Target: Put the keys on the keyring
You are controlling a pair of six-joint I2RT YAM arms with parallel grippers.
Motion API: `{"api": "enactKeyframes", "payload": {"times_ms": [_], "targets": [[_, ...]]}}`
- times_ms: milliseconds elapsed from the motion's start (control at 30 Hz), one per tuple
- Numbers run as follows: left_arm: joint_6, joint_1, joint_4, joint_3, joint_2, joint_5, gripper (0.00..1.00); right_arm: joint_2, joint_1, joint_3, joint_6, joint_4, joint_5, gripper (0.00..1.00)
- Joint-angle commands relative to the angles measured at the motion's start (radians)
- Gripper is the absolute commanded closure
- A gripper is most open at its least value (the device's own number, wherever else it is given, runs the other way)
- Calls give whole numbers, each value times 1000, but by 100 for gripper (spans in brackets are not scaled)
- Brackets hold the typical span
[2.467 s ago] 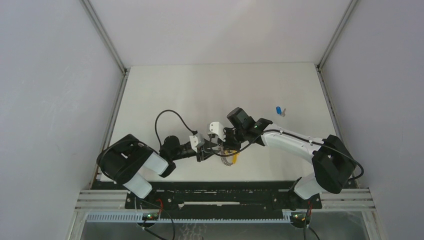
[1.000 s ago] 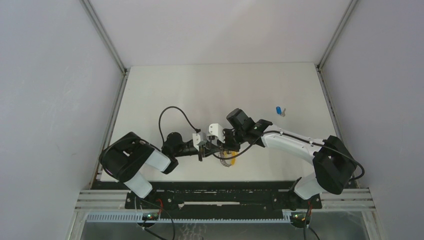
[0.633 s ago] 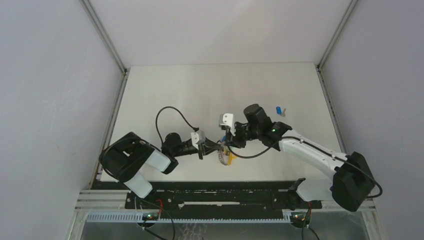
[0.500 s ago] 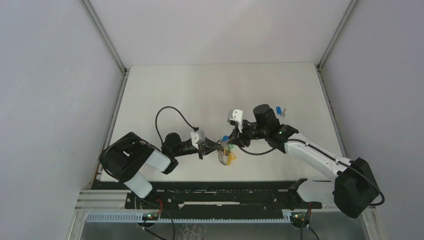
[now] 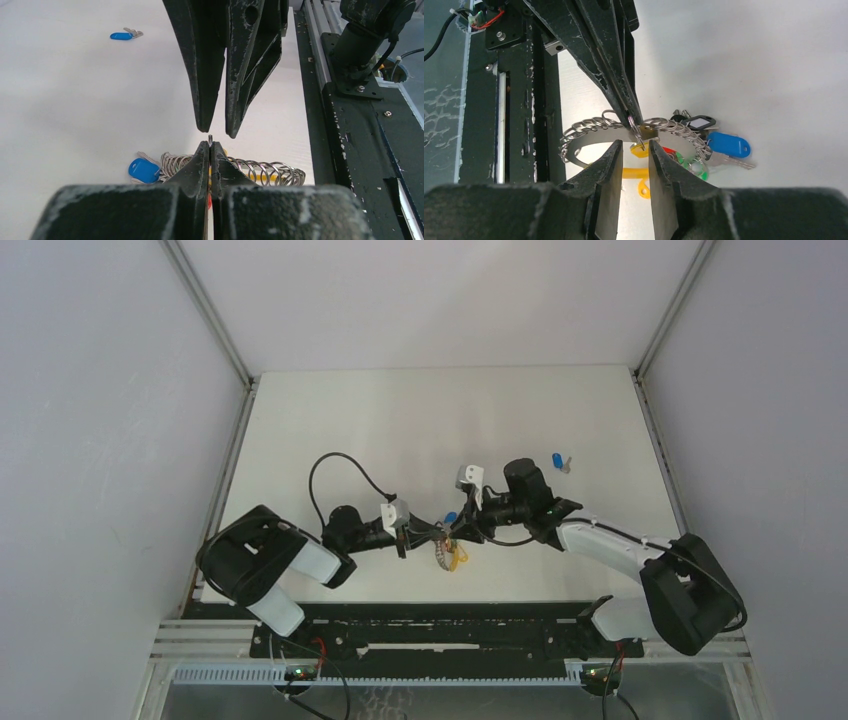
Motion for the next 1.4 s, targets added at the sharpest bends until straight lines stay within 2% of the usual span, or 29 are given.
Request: {"api": "enactKeyframes", "payload": {"times_ms": [0,433,667,833,1367], "targets": [[-9,-4,80,-7,-41,-1,100,14,-7,9,6,95,-32,75],[-8,-4,79,-12,-50,4,100,58,-7,24,-60,37,-82,83],[-10,-4,79,-12,-50,10,100,63,-11,24,-71,51,-97,90],[-13,-5,79,-14,-58,10,100,63,-15,24,-69,59,-111,100],[-30,-7,81,-6,-79,16,100,143,3,63,-31,80,-139,100]]}}
